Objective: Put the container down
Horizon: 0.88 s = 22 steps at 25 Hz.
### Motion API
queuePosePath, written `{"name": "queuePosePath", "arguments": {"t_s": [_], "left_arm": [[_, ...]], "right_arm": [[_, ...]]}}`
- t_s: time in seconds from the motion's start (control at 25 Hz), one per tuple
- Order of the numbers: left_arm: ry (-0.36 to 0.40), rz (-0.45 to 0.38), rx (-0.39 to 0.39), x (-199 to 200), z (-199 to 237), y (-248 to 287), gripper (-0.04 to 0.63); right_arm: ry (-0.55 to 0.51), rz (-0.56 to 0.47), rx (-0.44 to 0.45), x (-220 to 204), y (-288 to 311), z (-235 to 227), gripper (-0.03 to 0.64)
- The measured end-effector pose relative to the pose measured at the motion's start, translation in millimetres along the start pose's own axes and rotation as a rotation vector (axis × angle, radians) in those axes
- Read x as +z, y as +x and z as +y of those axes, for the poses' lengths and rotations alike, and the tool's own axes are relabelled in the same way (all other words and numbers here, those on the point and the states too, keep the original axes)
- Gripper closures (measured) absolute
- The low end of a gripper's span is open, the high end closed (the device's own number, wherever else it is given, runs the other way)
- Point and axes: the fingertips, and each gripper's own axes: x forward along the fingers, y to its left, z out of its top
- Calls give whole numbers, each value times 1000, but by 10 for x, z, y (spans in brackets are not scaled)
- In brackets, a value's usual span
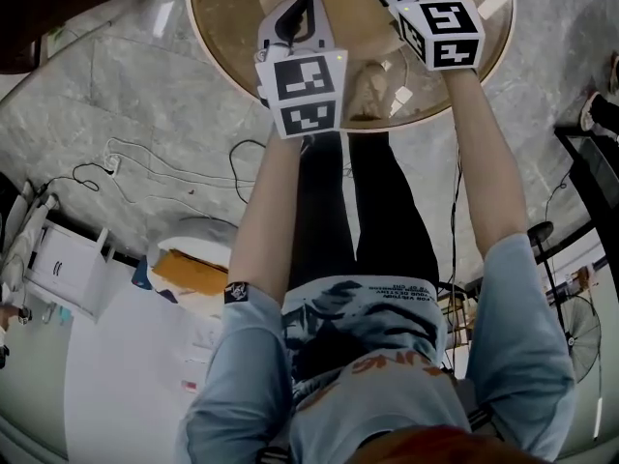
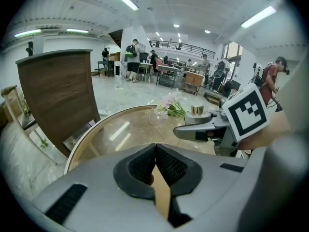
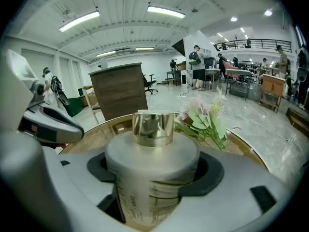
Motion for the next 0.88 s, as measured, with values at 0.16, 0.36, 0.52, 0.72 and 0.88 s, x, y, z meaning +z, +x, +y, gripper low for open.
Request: {"name": "queuePosePath", "arguments": {"t_s": [0.16, 0.36, 0.52, 0.72, 0.88], "left_arm": [[-29, 9, 7, -22, 77, 56, 568], [-55, 19, 17, -41, 66, 91, 568], [-58, 26, 21, -50, 95, 74, 568], [-94, 20, 42, 13, 188, 58, 568], [-88, 26, 44, -1, 211, 28, 568]], "right_arm": [[0, 3, 0, 102, 262, -92, 261], [-8, 0, -12, 140, 432, -205, 261], [4, -6, -27, 147, 500, -259, 261], [-16, 5, -7, 171, 583, -265, 261], [-19, -1, 0, 221, 616, -233, 259]]}}
